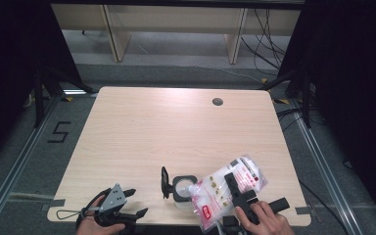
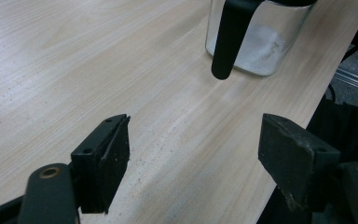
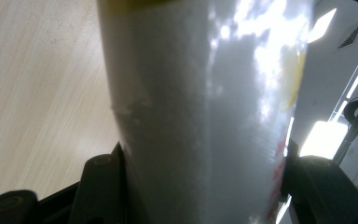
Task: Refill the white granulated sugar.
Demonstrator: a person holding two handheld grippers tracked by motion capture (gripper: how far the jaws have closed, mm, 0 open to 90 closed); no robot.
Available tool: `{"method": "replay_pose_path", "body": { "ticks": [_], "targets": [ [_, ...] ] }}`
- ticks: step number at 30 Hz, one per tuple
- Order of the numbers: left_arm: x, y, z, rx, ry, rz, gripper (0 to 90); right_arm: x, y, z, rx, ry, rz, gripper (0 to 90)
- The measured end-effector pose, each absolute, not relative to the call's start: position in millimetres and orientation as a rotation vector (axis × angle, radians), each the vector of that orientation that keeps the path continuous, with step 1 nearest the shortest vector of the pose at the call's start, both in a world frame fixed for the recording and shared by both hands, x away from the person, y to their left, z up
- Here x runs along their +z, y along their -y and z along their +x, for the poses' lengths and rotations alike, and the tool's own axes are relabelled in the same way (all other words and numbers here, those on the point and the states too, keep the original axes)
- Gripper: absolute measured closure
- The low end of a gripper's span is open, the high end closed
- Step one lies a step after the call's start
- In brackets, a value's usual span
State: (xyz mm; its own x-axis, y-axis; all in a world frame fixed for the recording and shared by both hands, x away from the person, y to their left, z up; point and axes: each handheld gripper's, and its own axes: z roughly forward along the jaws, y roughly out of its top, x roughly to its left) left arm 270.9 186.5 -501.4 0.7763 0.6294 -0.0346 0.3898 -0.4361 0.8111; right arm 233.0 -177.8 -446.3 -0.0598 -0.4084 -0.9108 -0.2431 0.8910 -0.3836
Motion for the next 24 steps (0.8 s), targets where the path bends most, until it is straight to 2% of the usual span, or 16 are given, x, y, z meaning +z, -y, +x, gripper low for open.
{"method": "replay_pose_path", "body": {
  "ticks": [24],
  "targets": [
    [-501.3,-186.6,270.9,0.341,-0.757,2.081,24.5,-446.6,177.0,231.7,-0.161,-1.652,-0.54,48.0]
  ]
}}
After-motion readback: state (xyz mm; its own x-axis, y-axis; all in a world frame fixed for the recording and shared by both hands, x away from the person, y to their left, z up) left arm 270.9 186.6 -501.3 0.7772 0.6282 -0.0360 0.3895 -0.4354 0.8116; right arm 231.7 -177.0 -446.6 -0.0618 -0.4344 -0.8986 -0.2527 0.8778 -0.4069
